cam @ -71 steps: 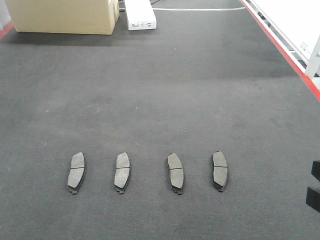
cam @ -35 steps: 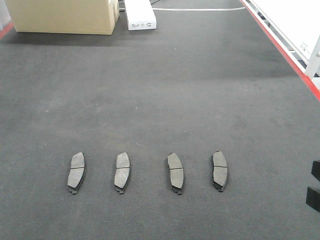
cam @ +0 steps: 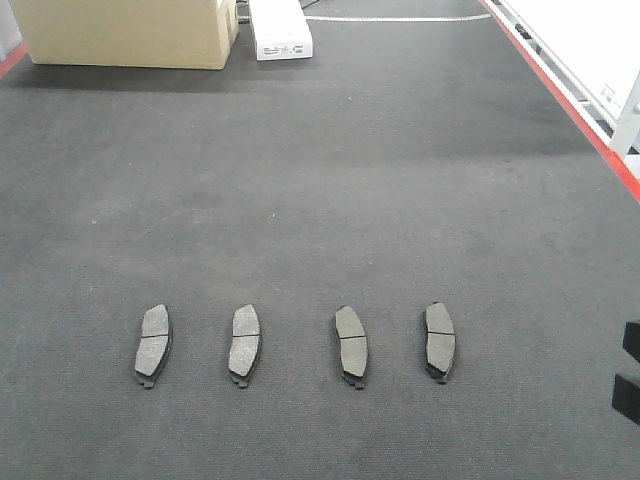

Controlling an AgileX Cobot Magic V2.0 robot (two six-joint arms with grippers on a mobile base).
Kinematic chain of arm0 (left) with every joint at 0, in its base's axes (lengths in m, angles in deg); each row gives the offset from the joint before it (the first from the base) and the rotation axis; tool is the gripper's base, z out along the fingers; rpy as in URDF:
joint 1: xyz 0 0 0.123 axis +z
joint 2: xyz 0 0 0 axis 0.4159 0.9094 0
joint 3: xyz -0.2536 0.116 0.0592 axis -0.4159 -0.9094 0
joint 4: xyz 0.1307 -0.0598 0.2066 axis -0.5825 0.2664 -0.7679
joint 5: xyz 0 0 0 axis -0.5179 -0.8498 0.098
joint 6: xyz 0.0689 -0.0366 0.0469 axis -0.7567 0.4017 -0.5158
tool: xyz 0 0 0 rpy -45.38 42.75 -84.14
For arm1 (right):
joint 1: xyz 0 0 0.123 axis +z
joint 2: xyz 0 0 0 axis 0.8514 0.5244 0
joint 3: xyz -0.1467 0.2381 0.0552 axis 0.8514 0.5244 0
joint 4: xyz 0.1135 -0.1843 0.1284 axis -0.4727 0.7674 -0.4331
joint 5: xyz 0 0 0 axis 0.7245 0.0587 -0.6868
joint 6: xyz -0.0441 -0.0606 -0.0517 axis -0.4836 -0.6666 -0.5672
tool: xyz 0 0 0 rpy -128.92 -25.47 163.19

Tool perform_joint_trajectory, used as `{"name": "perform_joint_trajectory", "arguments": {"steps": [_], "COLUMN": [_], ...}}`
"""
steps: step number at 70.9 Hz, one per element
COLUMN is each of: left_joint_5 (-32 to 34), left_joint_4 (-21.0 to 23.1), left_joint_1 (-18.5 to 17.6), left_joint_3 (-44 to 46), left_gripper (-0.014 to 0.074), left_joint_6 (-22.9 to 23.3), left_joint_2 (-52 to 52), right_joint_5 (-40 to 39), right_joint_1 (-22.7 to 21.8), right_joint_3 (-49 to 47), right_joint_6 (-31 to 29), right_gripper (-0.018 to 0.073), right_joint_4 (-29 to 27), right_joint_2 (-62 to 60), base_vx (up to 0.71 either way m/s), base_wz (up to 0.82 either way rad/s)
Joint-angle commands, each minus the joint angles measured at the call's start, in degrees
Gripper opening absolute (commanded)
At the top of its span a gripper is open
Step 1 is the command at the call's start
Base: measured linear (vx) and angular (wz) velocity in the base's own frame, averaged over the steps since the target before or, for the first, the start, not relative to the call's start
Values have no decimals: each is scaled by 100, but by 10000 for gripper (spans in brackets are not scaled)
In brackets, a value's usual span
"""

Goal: Move and align brake pads A on conveyor

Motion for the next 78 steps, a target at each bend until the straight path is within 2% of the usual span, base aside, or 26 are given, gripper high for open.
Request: {"name": "perform_joint_trajectory", "arguments": {"steps": [1, 10, 20, 25, 30, 40, 51, 56, 78], "left_joint_5": [441, 441, 441, 441, 441, 441, 441, 441, 441], "left_joint_4": [37, 37, 37, 37, 37, 37, 37, 37, 37], "left_joint_1": [14, 14, 14, 14, 14, 14, 14, 14, 14], "left_joint_3": [50, 50, 50, 50, 50, 50, 50, 50, 50], "left_gripper": [-6, -6, -6, -6, -6, -6, -6, -6, -6], "left_joint_6": [46, 46, 46, 46, 46, 46, 46, 46, 46], "left_joint_2": [-62, -62, -62, -62, -62, -62, -62, -62, -62], "right_joint_5": [-295, -379, -1489, -2506, -3434, -4514, -4636, -4631, -4358], "right_joint_1": [-20, -20, -59, -423, -985, -2013, -2807, -3062, -3156], "right_joint_3": [-140, -100, 533, 1042, 1536, 2342, 3017, 3283, 3991], "right_joint_6": [-1, -145, -942, -1641, -2214, -2981, -3653, -3711, -3661], "right_gripper": [-3, -3, -3, -3, -3, -3, -3, -3, -3], "right_joint_4": [208, 409, 370, 4, -524, -1373, -2125, -2324, -2533], "right_joint_2": [-2, -70, -380, -603, -801, -1271, -2004, -2392, -3503], "base_vx": [0, 0, 0, 0, 0, 0, 0, 0, 0], "base_wz": [0, 0, 0, 0, 0, 0, 0, 0, 0]}}
